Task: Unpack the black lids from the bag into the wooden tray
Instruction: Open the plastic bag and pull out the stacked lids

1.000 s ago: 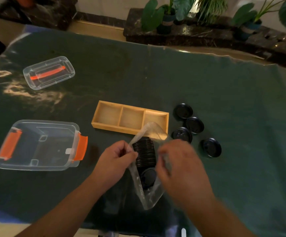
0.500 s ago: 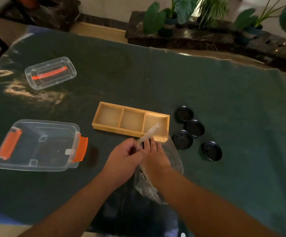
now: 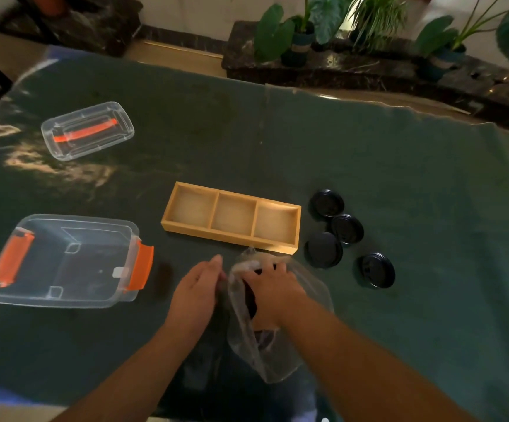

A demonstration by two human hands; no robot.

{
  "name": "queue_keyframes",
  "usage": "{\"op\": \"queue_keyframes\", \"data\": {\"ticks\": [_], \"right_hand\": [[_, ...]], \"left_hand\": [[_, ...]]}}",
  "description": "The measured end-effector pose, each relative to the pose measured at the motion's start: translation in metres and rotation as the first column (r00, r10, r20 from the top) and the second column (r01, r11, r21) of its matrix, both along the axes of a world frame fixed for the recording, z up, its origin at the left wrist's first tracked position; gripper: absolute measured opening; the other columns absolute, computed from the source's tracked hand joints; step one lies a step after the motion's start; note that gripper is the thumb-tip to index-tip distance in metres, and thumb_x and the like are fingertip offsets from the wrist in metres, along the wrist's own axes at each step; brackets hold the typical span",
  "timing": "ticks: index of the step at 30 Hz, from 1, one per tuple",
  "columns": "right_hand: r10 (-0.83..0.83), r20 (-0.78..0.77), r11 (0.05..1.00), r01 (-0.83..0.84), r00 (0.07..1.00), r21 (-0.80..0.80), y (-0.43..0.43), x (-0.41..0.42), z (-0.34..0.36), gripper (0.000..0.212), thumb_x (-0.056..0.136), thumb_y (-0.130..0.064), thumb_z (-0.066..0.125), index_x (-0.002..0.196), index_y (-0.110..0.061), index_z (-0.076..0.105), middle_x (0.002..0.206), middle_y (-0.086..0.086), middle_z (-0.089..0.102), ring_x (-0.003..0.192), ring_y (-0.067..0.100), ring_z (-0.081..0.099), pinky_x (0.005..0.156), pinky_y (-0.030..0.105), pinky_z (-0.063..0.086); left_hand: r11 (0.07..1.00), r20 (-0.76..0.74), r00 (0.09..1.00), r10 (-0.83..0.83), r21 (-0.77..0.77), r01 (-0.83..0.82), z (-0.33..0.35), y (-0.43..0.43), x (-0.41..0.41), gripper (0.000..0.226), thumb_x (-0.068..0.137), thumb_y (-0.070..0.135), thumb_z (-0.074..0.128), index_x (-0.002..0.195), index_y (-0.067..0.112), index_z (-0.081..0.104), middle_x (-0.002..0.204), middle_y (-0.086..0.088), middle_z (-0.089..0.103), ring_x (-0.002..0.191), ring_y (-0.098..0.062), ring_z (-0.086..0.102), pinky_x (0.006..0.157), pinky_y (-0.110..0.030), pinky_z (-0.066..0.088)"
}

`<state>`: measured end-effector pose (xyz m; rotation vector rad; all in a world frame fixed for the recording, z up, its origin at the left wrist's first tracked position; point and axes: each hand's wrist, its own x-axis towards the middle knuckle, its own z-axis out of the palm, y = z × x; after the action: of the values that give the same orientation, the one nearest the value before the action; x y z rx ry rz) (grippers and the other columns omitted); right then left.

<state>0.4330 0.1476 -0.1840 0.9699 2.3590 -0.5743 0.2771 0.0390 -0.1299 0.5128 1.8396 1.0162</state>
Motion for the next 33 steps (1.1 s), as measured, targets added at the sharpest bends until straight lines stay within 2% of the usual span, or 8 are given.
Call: {"op": "queue_keyframes", "data": {"ticks": [5, 8, 11, 15, 17, 19, 27, 33], "right_hand": [[-0.086, 0.051, 0.994, 0.089, 0.995, -0.069, 0.01, 0.002, -0.006, 0.095, 0.069, -0.068, 0.073, 0.151, -0.037, 0.036, 0.161, 0.016, 0.033, 0.144, 0.053, 0.03, 0.113, 0.067, 0.035], [-0.327, -0.044, 0.937, 0.317, 0.944, -0.146, 0.013, 0.01, 0.001, 0.101, 0.07, -0.069, 0.077, 0.155, -0.042, 0.03, 0.164, 0.008, 0.016, 0.144, 0.049, 0.032, 0.112, 0.063, 0.043], [-0.583, -0.25, 0.787, 0.462, 0.773, -0.408, 0.013, 0.019, 0.013, 0.076, 0.076, -0.044, 0.09, 0.142, -0.034, 0.054, 0.152, 0.006, 0.038, 0.135, 0.036, 0.051, 0.109, 0.054, 0.052], [-0.939, -0.141, 0.23, 0.268, 0.313, -0.936, 0.008, 0.036, 0.025, 0.05, 0.085, -0.019, 0.086, 0.128, -0.038, 0.067, 0.131, 0.006, 0.071, 0.12, 0.039, 0.069, 0.093, 0.053, 0.062], [-0.961, 0.177, -0.166, 0.067, 0.213, -0.984, -0.001, 0.045, 0.019, 0.063, 0.088, -0.025, 0.085, 0.145, -0.028, 0.06, 0.14, 0.014, 0.069, 0.126, 0.044, 0.066, 0.094, 0.063, 0.058], [-0.926, 0.315, -0.322, 0.004, 0.207, -0.947, -0.014, 0.041, 0.011, 0.068, 0.085, -0.03, 0.088, 0.145, -0.011, 0.061, 0.14, 0.024, 0.066, 0.128, 0.049, 0.063, 0.097, 0.067, 0.054], [-0.904, 0.417, -0.422, -0.044, 0.092, -0.906, -0.033, 0.041, 0.011, 0.063, 0.081, -0.031, 0.093, 0.133, -0.004, 0.07, 0.136, 0.032, 0.066, 0.127, 0.055, 0.062, 0.1, 0.065, 0.053], [-0.91, 0.404, -0.41, -0.066, 0.09, -0.91, -0.031, 0.04, 0.022, 0.048, 0.088, -0.017, 0.083, 0.129, 0.004, 0.071, 0.134, 0.035, 0.066, 0.12, 0.055, 0.066, 0.085, 0.064, 0.062]], "left_hand": [[0.896, 0.173, 0.971, -0.163, -0.386, 0.219, -0.058, -0.017, -0.009, 0.034, 0.109, 0.048, 0.049, 0.119, 0.018, 0.062, 0.109, -0.012, 0.072, 0.088, -0.031, 0.072, 0.087, -0.048, 0.059], [0.931, 0.49, 0.871, -0.027, -0.306, 0.201, -0.063, -0.029, -0.008, 0.043, 0.107, 0.057, 0.046, 0.124, 0.024, 0.069, 0.106, -0.009, 0.083, 0.083, -0.029, 0.079, 0.081, -0.043, 0.06], [0.979, 0.541, 0.832, 0.123, -0.206, -0.011, -0.058, -0.027, -0.014, 0.044, 0.108, 0.052, 0.047, 0.12, 0.021, 0.075, 0.087, -0.007, 0.081, 0.064, -0.021, 0.072, 0.077, -0.041, 0.058], [0.999, 0.385, 0.922, -0.028, -0.007, 0.033, -0.046, -0.024, -0.02, 0.039, 0.097, 0.06, 0.06, 0.13, 0.041, 0.068, 0.114, 0.006, 0.081, 0.094, -0.012, 0.076, 0.083, -0.04, 0.055], [0.99, 0.361, 0.922, -0.142, 0.057, 0.13, -0.036, -0.022, -0.015, 0.043, 0.09, 0.072, 0.064, 0.129, 0.054, 0.067, 0.123, 0.018, 0.078, 0.109, 0.0, 0.072, 0.086, -0.036, 0.052], [0.988, 0.34, 0.932, -0.128, 0.126, 0.09, -0.029, -0.02, -0.006, 0.032, 0.092, 0.064, 0.069, 0.121, 0.051, 0.073, 0.122, 0.011, 0.079, 0.106, -0.001, 0.073, 0.083, -0.031, 0.056], [0.973, 0.145, 0.988, 0.048, 0.217, -0.079, -0.014, -0.008, -0.006, 0.02, 0.099, 0.02, 0.072, 0.082, 0.025, 0.08, 0.081, 0.001, 0.079, 0.076, -0.01, 0.07, 0.07, -0.025, 0.057], [0.968, 0.091, 0.978, 0.185, 0.155, -0.197, -0.016, 0.0, -0.008, 0.025, 0.103, 0.028, 0.067, 0.079, 0.028, 0.074, 0.077, 0.0, 0.077, 0.074, -0.013, 0.068, 0.077, -0.044, 0.057]]}}
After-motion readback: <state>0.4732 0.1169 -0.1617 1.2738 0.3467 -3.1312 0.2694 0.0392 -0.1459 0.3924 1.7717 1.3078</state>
